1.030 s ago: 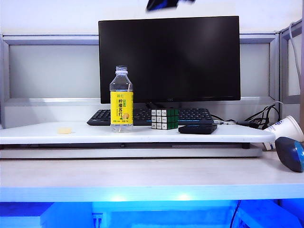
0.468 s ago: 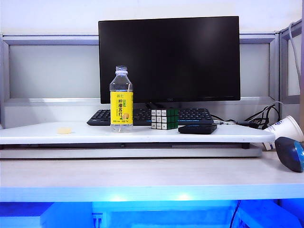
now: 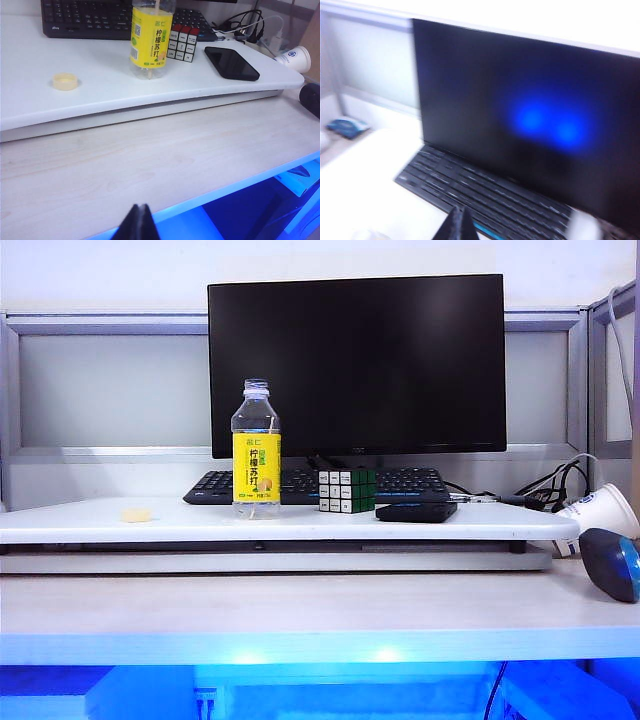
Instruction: Grab a stick from the table and stick it in a plastic bottle.
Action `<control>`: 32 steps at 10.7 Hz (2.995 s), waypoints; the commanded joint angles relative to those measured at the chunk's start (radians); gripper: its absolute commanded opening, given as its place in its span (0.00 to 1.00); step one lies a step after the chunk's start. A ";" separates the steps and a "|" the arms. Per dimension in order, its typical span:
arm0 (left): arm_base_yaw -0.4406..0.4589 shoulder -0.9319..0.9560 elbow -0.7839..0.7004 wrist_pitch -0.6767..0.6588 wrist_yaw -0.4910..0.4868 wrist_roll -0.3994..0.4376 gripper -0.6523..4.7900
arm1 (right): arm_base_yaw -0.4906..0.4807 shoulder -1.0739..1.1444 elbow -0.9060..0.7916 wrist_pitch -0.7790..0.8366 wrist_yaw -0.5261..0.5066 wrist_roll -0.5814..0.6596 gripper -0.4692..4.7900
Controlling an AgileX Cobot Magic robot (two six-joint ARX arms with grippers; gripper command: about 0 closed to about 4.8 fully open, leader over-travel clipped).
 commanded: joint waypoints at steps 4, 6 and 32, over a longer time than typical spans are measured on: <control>0.000 0.001 0.000 -0.012 0.005 0.003 0.11 | -0.116 -0.254 -0.257 0.016 0.021 -0.005 0.08; 0.000 0.001 0.000 -0.012 0.005 0.003 0.11 | -0.167 -0.366 -0.404 0.029 0.017 -0.002 0.08; 0.002 0.000 0.000 -0.045 -0.489 0.075 0.11 | -0.313 -1.656 -2.007 0.232 -0.002 0.208 0.08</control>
